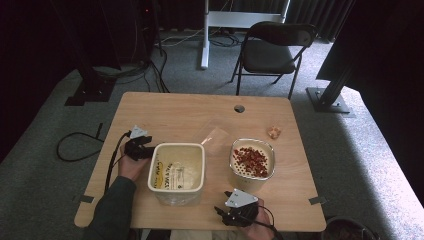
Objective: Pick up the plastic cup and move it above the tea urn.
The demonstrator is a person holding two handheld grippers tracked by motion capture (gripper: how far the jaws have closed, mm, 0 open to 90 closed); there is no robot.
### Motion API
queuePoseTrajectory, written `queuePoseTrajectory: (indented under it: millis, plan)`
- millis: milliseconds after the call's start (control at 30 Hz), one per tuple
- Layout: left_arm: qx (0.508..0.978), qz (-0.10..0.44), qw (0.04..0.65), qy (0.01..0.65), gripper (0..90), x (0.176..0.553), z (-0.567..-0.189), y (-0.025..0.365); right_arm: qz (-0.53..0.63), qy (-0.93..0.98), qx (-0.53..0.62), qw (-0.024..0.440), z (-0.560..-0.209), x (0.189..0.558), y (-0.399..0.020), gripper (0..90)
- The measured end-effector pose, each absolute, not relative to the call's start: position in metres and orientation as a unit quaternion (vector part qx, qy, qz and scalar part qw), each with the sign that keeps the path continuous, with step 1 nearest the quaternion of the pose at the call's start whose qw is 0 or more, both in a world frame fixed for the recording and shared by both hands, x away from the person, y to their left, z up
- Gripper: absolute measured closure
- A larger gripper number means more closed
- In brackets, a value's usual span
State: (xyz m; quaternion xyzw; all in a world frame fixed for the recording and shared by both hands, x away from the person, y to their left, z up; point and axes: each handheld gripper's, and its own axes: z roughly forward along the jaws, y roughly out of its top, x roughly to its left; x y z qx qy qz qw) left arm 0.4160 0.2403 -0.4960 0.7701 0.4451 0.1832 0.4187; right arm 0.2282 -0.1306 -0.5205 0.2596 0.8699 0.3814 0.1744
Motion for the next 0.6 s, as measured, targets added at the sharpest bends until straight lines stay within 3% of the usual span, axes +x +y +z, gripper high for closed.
queuePoseTrajectory:
  millis: [300, 600]
  plan:
    - [0.774, 0.134, 0.474, 0.397, 32.6, 0.465, -0.484, 0.216, 0.372, 0.875, 0.261, 0.167, -0.528, 0.229, -0.126, 36.6]
    - [0.800, 0.113, 0.462, 0.367, 30.4, 0.490, -0.487, 0.163, 0.366, 0.878, 0.262, 0.162, -0.534, 0.230, -0.124, 36.4]
